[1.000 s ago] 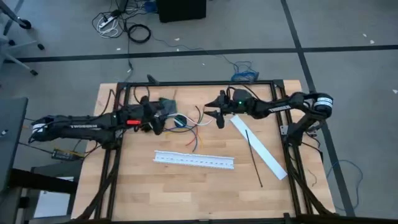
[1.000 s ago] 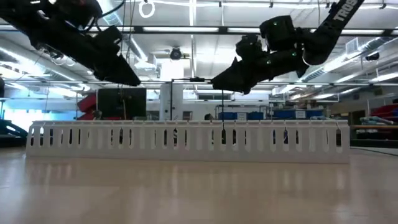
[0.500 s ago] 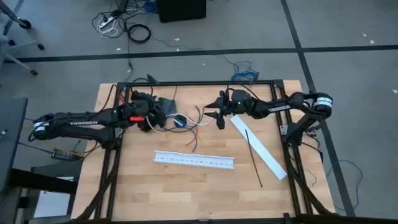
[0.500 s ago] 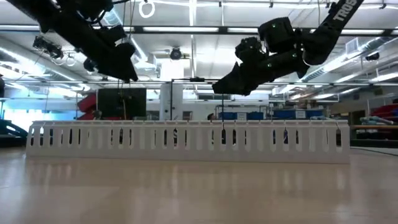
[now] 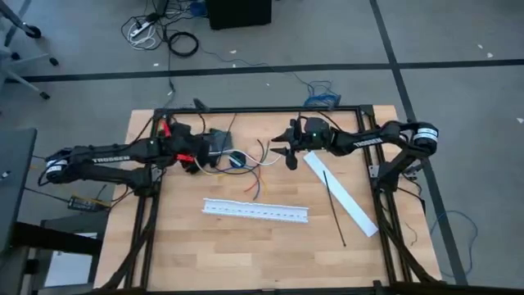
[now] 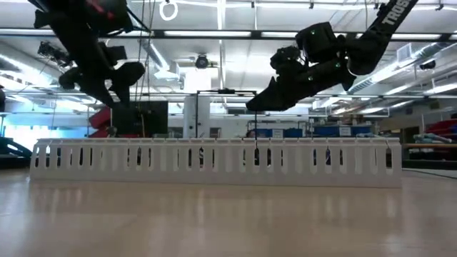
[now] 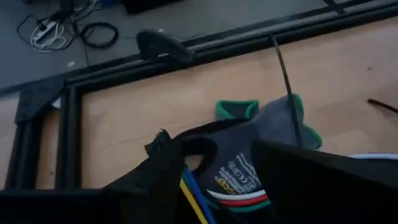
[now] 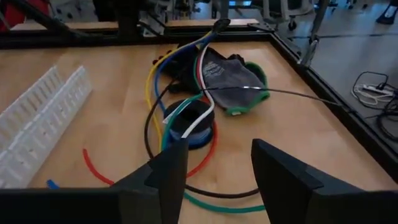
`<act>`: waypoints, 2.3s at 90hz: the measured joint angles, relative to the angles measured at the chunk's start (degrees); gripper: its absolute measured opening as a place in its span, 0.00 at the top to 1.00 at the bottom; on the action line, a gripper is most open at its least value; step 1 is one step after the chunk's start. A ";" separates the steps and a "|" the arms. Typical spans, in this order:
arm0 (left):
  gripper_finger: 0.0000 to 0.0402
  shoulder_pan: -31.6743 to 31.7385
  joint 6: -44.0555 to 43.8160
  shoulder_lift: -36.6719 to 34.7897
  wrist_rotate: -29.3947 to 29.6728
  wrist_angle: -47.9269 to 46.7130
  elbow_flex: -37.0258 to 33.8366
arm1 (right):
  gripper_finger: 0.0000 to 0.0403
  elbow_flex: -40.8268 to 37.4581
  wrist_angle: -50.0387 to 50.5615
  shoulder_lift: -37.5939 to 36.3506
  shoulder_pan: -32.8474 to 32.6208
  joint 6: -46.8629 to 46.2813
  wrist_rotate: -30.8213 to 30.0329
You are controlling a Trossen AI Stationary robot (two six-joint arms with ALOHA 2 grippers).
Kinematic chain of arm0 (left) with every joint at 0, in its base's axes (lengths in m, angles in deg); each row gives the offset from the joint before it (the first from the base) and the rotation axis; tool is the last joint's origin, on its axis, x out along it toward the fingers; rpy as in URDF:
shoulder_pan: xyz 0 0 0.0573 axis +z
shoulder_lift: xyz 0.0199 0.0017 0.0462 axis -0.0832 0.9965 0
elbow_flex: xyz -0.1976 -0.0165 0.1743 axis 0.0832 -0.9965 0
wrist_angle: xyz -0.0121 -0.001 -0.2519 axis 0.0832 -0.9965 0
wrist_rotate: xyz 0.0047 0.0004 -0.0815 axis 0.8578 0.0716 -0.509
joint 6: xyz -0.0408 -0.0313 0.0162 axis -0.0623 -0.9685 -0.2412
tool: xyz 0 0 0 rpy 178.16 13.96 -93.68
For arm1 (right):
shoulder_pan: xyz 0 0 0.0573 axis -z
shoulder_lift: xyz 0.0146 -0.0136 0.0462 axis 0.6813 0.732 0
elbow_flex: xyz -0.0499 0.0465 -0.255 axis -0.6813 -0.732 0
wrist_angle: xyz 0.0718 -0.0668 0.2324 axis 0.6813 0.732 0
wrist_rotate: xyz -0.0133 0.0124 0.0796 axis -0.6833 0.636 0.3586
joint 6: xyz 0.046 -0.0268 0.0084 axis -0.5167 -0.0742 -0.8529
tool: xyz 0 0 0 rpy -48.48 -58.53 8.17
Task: Ziptie cables
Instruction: Prepare the cable wires
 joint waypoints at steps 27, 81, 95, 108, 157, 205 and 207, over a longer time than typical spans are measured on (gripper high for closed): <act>0.53 0.55 -0.39 7.09 -0.05 5.74 -1.86 | 0.57 -0.02 4.11 0.00 0.00 1.19 0.02; 0.53 8.70 -3.64 10.59 -4.65 4.61 -2.63 | 0.57 -0.04 6.05 0.00 0.00 1.22 0.02; 0.53 8.92 -4.90 10.59 -4.70 3.13 -2.63 | 0.58 -0.04 6.05 0.00 0.00 1.22 0.04; 0.53 8.92 -5.89 10.59 -6.02 2.93 -2.63 | 0.58 -0.04 6.05 0.00 0.00 1.22 0.04; 0.53 9.01 -3.84 14.93 -7.10 6.86 -2.63 | 0.56 -0.04 6.03 0.00 0.00 1.84 0.05; 0.64 8.96 9.31 21.36 -5.90 21.33 -2.63 | 0.57 -0.07 6.35 -0.02 0.00 1.65 0.04; 0.67 8.96 9.43 21.36 -5.90 21.39 -2.63 | 0.57 -0.07 6.32 -0.02 0.00 1.61 0.04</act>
